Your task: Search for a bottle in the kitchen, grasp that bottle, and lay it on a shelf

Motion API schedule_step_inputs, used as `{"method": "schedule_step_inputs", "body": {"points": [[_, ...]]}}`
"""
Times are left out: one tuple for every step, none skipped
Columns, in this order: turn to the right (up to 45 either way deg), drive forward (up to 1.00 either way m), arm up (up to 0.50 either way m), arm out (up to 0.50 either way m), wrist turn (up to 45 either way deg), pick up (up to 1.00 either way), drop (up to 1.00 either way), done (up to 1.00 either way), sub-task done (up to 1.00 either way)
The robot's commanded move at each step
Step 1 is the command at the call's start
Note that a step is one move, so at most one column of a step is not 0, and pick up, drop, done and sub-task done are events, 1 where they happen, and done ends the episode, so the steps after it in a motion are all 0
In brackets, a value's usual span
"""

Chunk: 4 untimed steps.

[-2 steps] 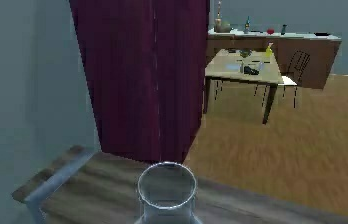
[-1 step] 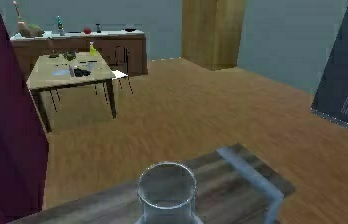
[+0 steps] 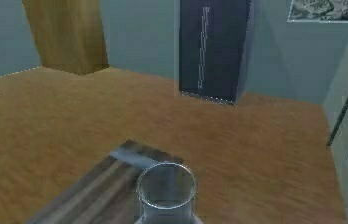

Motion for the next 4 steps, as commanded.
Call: {"method": "schedule_step_inputs", "body": {"points": [[-45.0, 0.00, 0.00, 0.00, 0.0, 0.00, 0.00, 0.00, 0.00], [-45.0, 0.00, 0.00, 0.00, 0.0, 0.00, 0.00, 0.00, 0.00], [-27.0, 0.00, 0.00, 0.00, 0.0, 0.00, 0.00, 0.00, 0.00], [0.0, 0.00, 0.00, 0.34, 0.0, 0.00, 0.00, 0.00, 0.00]]}}
